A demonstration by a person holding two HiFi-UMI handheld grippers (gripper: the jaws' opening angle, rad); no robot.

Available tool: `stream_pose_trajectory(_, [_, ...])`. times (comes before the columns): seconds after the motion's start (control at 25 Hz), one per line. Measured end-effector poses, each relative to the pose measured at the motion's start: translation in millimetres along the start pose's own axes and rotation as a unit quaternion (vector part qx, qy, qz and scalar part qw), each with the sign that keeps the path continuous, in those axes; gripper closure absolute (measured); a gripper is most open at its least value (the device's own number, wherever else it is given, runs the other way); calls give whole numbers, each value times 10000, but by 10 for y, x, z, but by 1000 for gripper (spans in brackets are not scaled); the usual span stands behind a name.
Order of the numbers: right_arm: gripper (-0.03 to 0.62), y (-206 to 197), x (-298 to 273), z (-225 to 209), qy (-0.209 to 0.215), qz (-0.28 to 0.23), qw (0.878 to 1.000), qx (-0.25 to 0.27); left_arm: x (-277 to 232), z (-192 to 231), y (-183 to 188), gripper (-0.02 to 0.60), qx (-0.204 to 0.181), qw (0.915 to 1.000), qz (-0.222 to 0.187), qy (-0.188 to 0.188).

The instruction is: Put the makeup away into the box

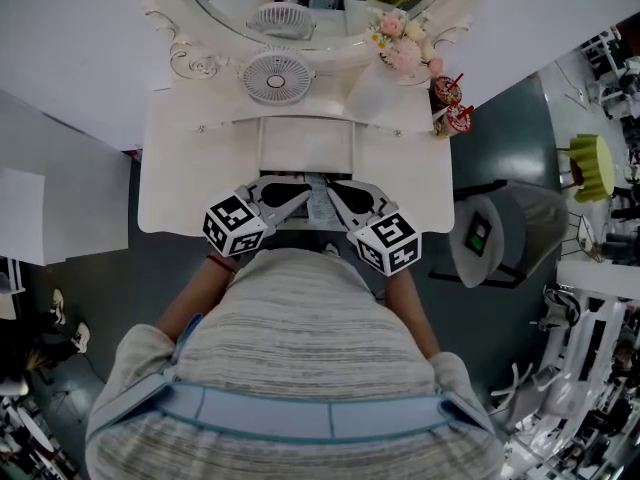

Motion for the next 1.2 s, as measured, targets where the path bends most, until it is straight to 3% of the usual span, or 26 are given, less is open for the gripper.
stream_pose_trajectory(1.2, [585, -64, -25, -183, -162, 153, 9997, -83, -58, 24, -36, 568, 47, 9998, 191, -43])
Point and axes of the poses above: the fingertips, and each gripper's own axes: x backward along the fingers, z to its left, y out of its top, the point moved 5 cm from there along x, backward along the fingers, and after that the axes turned 13 degrees about -y, right-handed, at the moved point
